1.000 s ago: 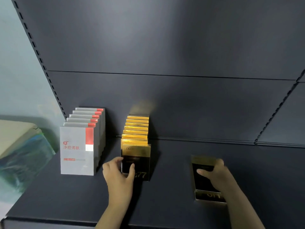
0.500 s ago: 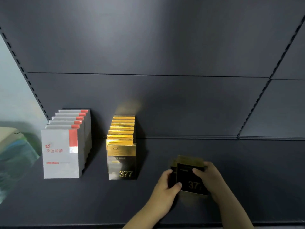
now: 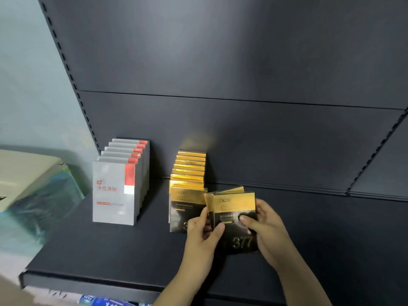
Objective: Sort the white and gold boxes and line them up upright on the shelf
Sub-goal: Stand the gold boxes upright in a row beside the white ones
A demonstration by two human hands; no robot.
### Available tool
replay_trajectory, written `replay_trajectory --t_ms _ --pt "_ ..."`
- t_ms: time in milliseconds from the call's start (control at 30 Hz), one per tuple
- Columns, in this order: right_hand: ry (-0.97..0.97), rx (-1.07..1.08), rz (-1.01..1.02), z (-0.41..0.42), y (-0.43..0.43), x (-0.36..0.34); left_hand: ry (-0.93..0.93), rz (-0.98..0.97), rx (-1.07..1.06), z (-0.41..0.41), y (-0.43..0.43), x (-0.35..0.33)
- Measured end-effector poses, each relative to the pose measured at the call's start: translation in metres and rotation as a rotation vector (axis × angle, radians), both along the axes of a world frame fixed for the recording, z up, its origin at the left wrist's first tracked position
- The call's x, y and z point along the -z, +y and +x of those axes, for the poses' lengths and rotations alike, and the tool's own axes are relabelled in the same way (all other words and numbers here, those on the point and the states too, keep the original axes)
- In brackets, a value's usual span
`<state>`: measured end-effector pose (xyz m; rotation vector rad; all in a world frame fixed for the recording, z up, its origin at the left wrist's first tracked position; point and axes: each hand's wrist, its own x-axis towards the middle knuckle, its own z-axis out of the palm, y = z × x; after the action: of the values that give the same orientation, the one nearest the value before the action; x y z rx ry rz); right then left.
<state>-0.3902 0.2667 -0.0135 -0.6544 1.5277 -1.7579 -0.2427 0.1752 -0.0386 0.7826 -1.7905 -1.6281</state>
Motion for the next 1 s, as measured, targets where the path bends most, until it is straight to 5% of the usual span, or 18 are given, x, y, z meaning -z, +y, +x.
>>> replay_trajectory --t_ms 133,400,600,1000 --pt "-0.039 -0.041 -0.081 0.034 -0.036 0.011 0.004 -0.137 -0.115 0.028 -0.026 -0.003" --pt "0.141 0.087 0.101 0.076 -0.083 0.041 -0.109 -0.177 -0.260 0.052 -0.062 0.020" --pt "-0.200 -0.128 -0.005 0.077 -0.091 0.040 0.162 0.233 -0.127 0.050 -0.077 0.027" --pt "-0.427 0.130 0.306 0.065 -0.128 0.045 0.110 0.481 -0.032 0.026 -0.108 0.018"
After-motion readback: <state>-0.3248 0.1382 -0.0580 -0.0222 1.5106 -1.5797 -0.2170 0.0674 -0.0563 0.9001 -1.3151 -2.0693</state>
